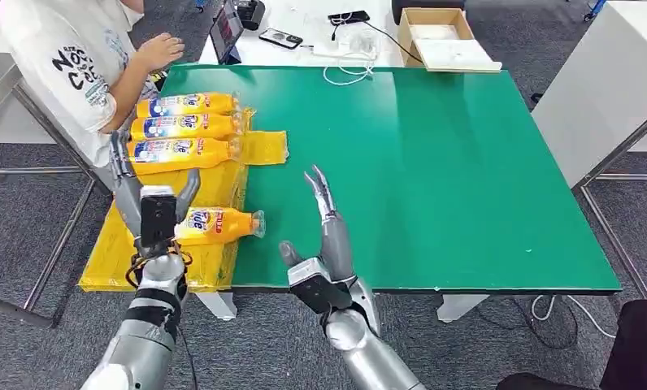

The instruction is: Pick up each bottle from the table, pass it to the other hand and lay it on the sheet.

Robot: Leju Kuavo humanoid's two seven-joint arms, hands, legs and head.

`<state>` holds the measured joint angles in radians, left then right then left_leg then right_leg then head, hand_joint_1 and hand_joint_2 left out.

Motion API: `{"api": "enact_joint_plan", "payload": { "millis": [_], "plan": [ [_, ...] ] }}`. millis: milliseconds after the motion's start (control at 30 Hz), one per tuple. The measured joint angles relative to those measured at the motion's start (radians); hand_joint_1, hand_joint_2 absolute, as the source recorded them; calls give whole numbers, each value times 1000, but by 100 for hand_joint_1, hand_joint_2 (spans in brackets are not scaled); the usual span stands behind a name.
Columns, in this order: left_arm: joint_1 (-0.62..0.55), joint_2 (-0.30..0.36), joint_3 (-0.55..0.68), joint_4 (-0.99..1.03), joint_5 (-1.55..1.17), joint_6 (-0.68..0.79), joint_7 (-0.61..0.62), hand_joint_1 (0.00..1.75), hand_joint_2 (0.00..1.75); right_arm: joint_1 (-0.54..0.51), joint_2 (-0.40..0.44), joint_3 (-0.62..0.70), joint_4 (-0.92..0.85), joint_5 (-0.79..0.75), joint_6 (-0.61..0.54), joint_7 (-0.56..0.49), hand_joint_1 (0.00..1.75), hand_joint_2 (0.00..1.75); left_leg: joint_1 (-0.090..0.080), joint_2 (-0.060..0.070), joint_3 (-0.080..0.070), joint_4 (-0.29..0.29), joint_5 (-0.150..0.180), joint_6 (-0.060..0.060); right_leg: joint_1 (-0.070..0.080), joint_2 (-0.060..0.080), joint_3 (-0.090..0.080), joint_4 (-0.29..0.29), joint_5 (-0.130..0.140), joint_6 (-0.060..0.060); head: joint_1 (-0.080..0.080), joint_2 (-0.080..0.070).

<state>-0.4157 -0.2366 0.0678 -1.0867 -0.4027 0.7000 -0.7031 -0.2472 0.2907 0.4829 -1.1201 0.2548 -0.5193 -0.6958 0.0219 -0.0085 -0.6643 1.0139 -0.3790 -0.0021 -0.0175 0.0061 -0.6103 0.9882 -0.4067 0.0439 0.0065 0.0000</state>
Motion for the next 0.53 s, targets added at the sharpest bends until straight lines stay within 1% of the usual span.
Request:
{"api": "enact_joint_plan", "payload": {
  "millis": [67,167,233,300,367,433,533],
  "plan": [
    [43,-14,-36,-82,73,0,0,0,175,28,-9,0,-30,-2,-38,-2,0,175,0,0,-1,0,0,0,0,0,-1,0,0,0,0,0],
    [86,-25,-79,-162,169,-19,0,0,175,56,-20,0,-63,-2,-64,-3,0,175,0,0,-1,0,-1,-1,0,0,-2,0,0,0,-1,0],
    [127,-32,-119,-208,320,-92,0,0,175,100,-29,-4,-115,-8,-110,-4,0,175,0,0,0,0,-1,-1,0,0,-1,0,0,0,-1,0],
    [177,-44,-156,-227,373,-185,0,0,175,143,-35,-15,-167,-10,-148,-4,0,175,0,0,-1,0,-1,0,0,0,-2,0,0,0,0,0],
    [267,-65,-213,-251,407,-259,0,0,175,222,-30,-49,-252,17,-168,-5,0,175,0,0,-1,0,-4,-1,0,0,0,0,-2,-1,0,0],
    [343,-65,-247,-278,429,-292,0,0,175,273,-30,-87,-309,32,-168,-6,0,175,0,1,-1,0,-6,-2,0,2,-2,0,-2,0,0,0],
    [396,-66,-268,-302,469,-308,0,0,175,325,-29,-123,-364,38,-168,-5,0,175,0,1,-1,0,-7,-1,0,2,-2,-1,-3,0,-1,0]
  ]
}}
